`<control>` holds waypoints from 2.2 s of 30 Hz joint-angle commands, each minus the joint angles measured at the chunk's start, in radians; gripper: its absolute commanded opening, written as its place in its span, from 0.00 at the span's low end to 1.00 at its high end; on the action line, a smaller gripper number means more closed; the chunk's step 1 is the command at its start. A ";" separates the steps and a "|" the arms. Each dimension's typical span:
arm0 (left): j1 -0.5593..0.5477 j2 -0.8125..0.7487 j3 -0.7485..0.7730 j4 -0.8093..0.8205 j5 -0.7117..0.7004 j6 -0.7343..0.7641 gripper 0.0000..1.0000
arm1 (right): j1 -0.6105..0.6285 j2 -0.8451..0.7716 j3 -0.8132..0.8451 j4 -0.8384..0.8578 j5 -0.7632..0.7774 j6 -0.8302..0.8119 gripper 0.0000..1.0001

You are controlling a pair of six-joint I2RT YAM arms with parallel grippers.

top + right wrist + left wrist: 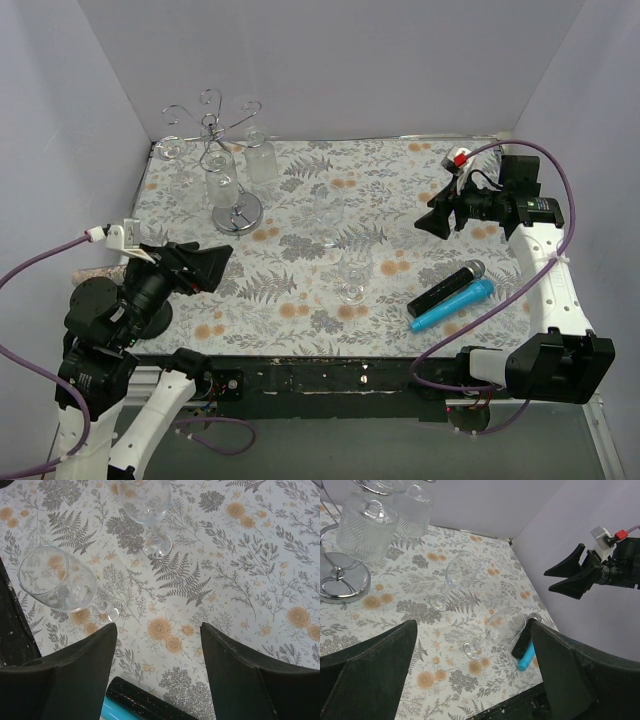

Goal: Place the wine glass upside down on the wine glass rack
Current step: Pick up the wine glass at the center of the board.

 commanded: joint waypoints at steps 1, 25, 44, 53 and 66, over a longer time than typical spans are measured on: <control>-0.001 -0.005 -0.021 0.028 0.024 -0.001 0.98 | 0.016 -0.004 0.053 -0.029 0.031 -0.034 0.76; -0.001 -0.034 -0.065 0.016 0.023 0.002 0.98 | 0.212 0.010 0.072 -0.095 0.203 -0.122 0.76; -0.001 -0.048 -0.093 0.036 0.023 0.008 0.98 | 0.285 -0.023 0.073 -0.122 0.277 -0.255 0.76; -0.001 -0.052 -0.117 0.057 0.037 -0.003 0.98 | 0.285 -0.087 0.001 -0.101 0.225 -0.381 0.80; -0.003 -0.059 -0.124 0.048 0.034 -0.001 0.98 | 0.285 -0.030 0.060 -0.152 0.208 -0.346 0.80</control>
